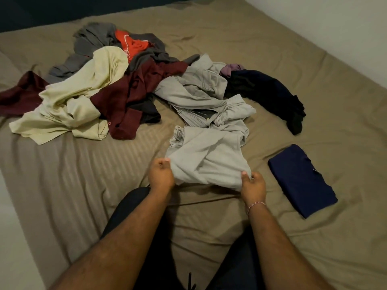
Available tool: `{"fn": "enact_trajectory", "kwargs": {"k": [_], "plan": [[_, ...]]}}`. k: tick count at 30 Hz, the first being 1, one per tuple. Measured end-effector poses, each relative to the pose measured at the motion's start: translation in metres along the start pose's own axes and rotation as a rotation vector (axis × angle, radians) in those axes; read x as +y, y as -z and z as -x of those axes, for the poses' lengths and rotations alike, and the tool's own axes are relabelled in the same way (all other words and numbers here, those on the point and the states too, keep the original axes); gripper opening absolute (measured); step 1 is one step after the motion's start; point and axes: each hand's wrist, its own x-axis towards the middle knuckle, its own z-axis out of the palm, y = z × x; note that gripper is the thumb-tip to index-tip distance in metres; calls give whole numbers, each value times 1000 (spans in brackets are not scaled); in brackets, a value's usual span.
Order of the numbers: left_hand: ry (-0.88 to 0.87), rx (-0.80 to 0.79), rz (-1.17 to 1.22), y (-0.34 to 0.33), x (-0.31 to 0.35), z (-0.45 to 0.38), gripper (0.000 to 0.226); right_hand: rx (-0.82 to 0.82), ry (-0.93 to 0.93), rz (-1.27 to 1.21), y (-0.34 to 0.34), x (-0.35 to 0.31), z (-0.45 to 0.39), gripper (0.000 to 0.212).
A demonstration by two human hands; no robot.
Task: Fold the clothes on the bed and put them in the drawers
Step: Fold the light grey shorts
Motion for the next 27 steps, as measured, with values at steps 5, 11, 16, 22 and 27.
{"fn": "enact_trajectory", "kwargs": {"k": [5, 11, 16, 22, 27], "plan": [[86, -91, 27, 17, -3, -23, 21, -24, 10, -13, 6, 6, -4, 30], [-149, -299, -34, 14, 9, -2, 6, -40, 82, 87, -1, 0, 29, 39], [-180, -345, 121, 19, 3, 27, 7, 30, 502, 180, -13, -19, 60, 20], [-437, -557, -170, 12, 18, 64, 27, -365, 81, -199, -45, -53, 83, 33], [-626, -707, -422, 12, 30, 98, 75, -383, -17, -346, -35, -51, 78, 45]]}}
